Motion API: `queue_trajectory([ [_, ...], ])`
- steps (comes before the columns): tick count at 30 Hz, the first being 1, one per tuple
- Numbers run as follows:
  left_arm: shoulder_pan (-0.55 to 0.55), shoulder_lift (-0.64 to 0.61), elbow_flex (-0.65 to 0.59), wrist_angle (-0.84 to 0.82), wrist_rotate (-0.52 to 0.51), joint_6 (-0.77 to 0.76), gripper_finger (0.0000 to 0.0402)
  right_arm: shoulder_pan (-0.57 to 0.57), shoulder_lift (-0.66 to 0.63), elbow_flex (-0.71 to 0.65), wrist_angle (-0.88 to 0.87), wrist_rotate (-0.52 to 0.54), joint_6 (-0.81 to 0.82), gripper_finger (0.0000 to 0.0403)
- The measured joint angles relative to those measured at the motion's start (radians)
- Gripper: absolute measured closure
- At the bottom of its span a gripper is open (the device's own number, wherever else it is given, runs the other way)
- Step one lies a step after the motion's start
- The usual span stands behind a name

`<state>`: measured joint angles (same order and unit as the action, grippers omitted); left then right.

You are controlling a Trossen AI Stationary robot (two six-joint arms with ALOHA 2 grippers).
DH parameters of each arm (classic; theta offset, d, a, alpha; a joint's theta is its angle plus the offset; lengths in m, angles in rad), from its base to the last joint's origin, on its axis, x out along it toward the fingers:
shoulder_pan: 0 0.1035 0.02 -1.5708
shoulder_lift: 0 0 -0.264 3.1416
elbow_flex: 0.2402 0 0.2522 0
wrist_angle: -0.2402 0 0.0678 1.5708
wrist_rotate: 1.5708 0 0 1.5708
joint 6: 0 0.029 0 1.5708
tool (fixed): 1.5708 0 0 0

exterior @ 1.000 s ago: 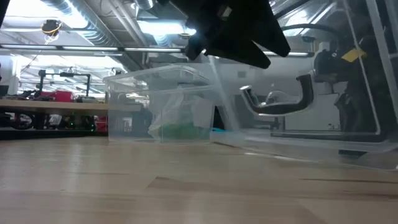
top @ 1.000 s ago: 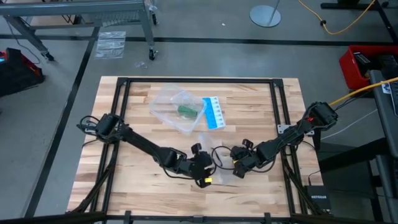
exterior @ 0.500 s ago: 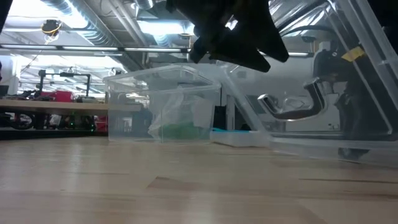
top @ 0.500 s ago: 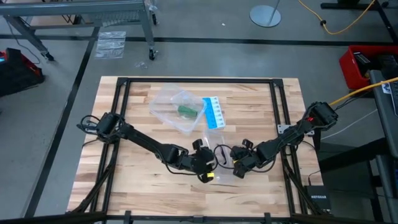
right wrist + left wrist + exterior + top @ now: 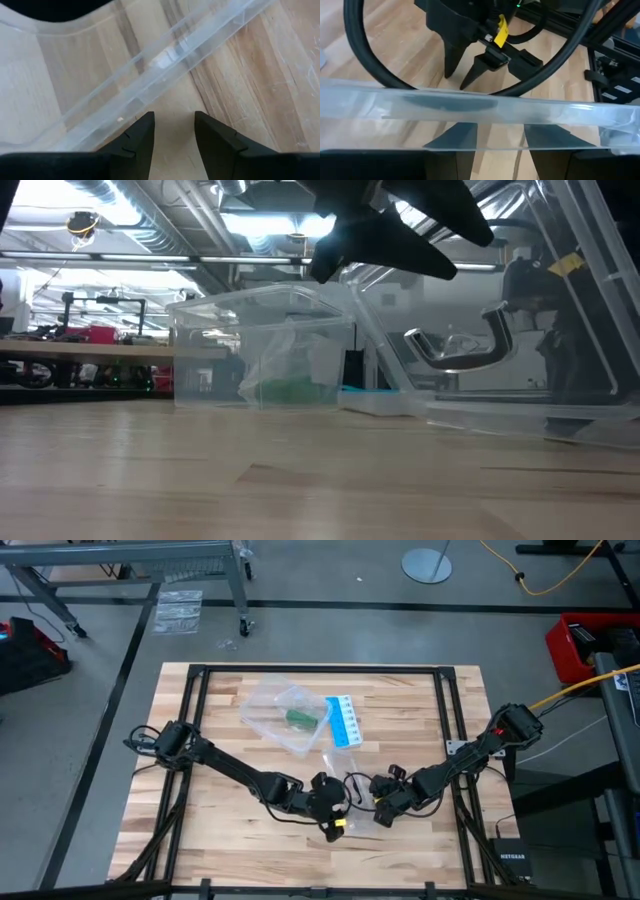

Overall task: Roll bandage
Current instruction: Close the transparent bin

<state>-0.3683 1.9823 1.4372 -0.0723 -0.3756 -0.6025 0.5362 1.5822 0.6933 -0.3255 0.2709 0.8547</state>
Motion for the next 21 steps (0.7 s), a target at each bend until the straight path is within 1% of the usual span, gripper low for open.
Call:
queue_trajectory([
  [2,0.000,0.000,0.000,-0.001,0.007,-0.018,0.0247,0.000,0.000,0.000,0.005,-0.002,0.000,0.0260],
  [5,0.001,-0.002,0.001,-0.021,0.065,-0.065,0.0247,0.000,0.000,0.000,0.016,-0.003,-0.002,0.0260],
  [7,0.001,-0.008,0.001,-0.054,0.084,-0.100,0.0247,0.000,0.000,0.000,0.026,-0.006,-0.026,0.0260],
  [13,-0.004,-0.047,0.002,-0.146,0.084,-0.187,0.0247,0.001,0.001,0.000,0.083,0.011,-0.072,0.0260],
  [21,-0.004,-0.061,0.002,-0.157,0.075,-0.264,0.0247,-0.002,0.001,0.000,0.133,0.062,-0.175,0.0260],
])
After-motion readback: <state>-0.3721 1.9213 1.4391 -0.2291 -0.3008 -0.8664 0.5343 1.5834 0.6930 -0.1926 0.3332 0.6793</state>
